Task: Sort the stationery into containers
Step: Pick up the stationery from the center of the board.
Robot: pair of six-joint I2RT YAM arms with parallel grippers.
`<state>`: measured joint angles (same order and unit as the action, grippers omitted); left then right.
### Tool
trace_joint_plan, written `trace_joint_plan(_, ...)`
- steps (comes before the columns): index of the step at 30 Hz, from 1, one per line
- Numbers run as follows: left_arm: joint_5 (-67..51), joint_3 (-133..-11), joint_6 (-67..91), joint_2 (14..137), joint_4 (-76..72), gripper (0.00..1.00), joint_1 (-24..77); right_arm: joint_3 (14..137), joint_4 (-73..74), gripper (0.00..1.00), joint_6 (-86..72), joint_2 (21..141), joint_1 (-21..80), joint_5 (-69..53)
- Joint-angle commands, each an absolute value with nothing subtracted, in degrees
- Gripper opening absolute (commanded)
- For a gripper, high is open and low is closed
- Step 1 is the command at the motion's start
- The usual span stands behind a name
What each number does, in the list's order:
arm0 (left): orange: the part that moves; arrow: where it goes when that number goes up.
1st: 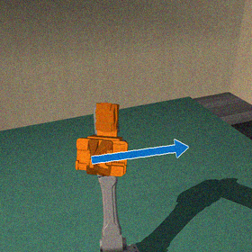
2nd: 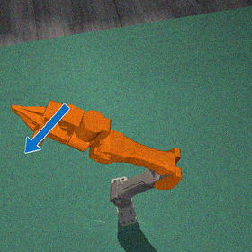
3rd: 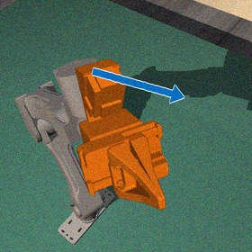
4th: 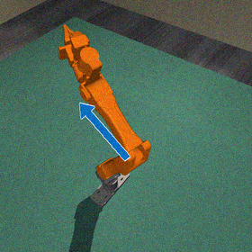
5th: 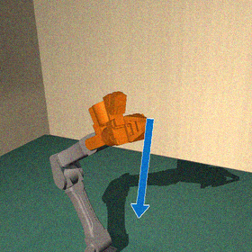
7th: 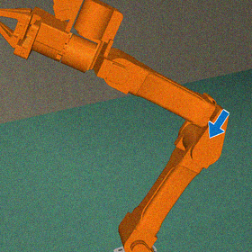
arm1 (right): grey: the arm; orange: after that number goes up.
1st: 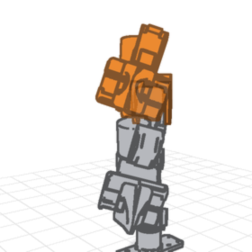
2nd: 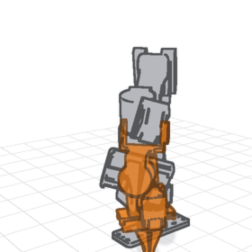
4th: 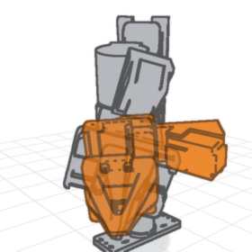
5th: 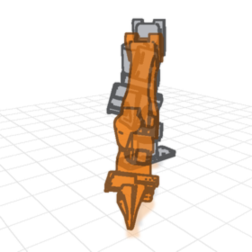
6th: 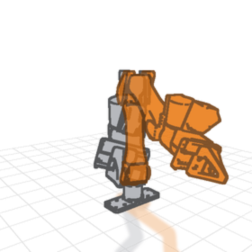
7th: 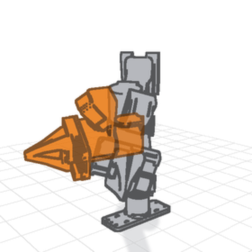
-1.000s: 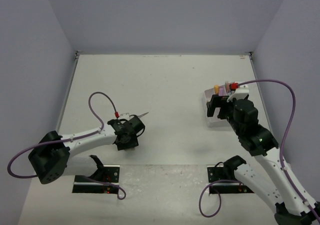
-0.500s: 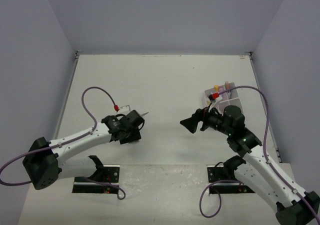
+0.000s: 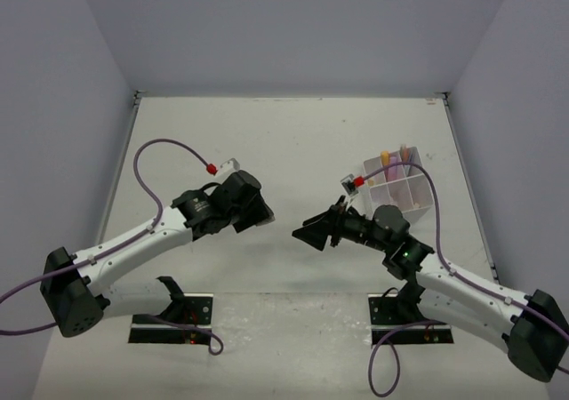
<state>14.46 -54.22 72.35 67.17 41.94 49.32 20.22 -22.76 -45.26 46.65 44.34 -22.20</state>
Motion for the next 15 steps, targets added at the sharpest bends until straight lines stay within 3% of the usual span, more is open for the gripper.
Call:
trace_joint_plan(1, 10.9, -58.7, 75.7, 69.9, 36.1, 0.35, 49.8, 21.9, -29.6, 0.78, -49.2, 51.2, 48.7, -10.1)
trace_joint_plan(15, 6.2, -58.1, 78.5, 72.1, 27.8, 0.33, 50.9, 26.7, -26.9, 0.6, -47.3, 57.1, 51.1, 4.4)
